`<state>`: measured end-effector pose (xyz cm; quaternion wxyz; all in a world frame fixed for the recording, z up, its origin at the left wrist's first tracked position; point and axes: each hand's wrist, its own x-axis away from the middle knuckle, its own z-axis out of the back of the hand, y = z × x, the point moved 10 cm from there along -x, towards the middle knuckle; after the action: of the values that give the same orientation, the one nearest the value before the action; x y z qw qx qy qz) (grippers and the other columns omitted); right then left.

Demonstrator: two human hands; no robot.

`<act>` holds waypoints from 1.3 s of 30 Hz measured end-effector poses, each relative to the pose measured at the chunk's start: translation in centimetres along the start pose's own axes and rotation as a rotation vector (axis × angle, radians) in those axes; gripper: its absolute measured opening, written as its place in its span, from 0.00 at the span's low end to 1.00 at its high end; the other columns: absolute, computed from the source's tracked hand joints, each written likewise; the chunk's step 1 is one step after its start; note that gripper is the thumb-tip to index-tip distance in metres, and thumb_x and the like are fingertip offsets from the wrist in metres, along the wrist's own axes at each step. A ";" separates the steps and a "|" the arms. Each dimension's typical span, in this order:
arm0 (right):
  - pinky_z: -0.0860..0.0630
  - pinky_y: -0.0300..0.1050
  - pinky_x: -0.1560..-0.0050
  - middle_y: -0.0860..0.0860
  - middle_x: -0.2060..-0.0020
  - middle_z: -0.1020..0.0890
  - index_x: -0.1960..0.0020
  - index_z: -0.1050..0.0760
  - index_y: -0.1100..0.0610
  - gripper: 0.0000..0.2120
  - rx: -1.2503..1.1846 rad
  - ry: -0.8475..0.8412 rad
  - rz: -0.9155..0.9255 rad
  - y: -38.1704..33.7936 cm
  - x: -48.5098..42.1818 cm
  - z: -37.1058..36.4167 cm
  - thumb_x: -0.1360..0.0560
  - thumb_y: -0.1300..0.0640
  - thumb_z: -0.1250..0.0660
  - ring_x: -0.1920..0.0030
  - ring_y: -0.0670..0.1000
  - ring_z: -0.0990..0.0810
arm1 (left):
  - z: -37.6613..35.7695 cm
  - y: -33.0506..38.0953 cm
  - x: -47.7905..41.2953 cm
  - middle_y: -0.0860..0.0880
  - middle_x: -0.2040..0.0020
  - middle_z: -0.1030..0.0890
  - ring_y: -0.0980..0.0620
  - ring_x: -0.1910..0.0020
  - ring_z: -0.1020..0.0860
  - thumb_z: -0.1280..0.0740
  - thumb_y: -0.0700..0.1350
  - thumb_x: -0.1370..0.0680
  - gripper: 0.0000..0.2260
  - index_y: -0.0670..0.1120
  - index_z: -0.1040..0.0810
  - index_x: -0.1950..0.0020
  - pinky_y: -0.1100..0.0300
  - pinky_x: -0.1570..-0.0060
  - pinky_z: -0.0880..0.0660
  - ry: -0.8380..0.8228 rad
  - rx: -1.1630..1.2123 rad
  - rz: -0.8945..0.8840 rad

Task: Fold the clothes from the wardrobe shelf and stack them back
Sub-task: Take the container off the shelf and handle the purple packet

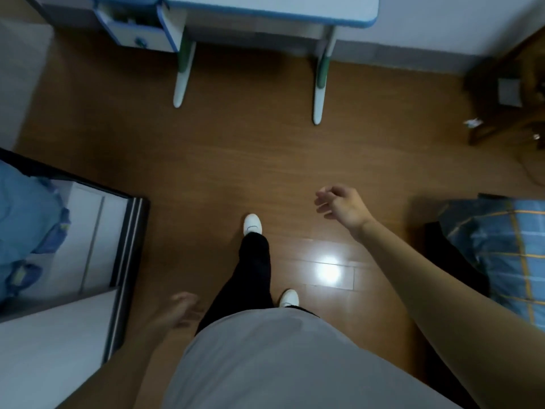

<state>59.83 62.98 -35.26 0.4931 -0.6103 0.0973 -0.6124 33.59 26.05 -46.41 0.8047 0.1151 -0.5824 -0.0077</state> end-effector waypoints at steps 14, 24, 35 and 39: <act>0.30 0.44 0.64 0.55 0.63 0.21 0.50 0.24 0.63 0.07 0.053 0.169 -0.473 2.4 -8.2 2.8 0.18 0.64 0.41 0.66 0.53 0.23 | 5.8 42.3 -3.5 0.46 0.48 0.15 0.48 0.48 0.17 0.41 0.41 0.16 0.10 0.45 0.20 0.41 0.53 0.45 0.22 -0.163 0.075 -0.356; 0.27 0.43 0.63 0.54 0.63 0.19 0.53 0.23 0.59 0.06 -0.079 0.168 -0.506 -4.3 -21.7 6.0 0.20 0.61 0.39 0.65 0.53 0.21 | 5.4 63.2 -4.3 0.44 0.47 0.15 0.46 0.46 0.17 0.40 0.41 0.16 0.10 0.42 0.21 0.39 0.49 0.41 0.23 -0.153 0.111 -0.475; 0.23 0.49 0.50 0.58 0.44 0.20 0.39 0.25 0.60 0.12 -0.006 0.201 0.047 -34.1 -41.5 10.1 0.22 0.63 0.36 0.53 0.52 0.21 | 10.2 62.9 -11.5 0.45 0.56 0.16 0.50 0.61 0.20 0.40 0.38 0.17 0.09 0.44 0.20 0.51 0.59 0.61 0.26 -0.024 -0.049 -0.175; 0.25 0.52 0.42 0.55 0.29 0.33 0.26 0.39 0.56 0.30 0.350 0.312 0.224 -43.6 -47.3 11.2 0.25 0.59 0.32 0.36 0.55 0.26 | 10.7 66.9 -11.6 0.45 0.56 0.17 0.51 0.62 0.21 0.39 0.37 0.17 0.07 0.43 0.21 0.50 0.60 0.63 0.28 -0.012 -0.036 -0.190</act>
<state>37.22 124.10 -32.01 0.6349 -0.3991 0.1318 -0.6482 11.64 90.96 -41.10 0.7988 0.1551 -0.5734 -0.0951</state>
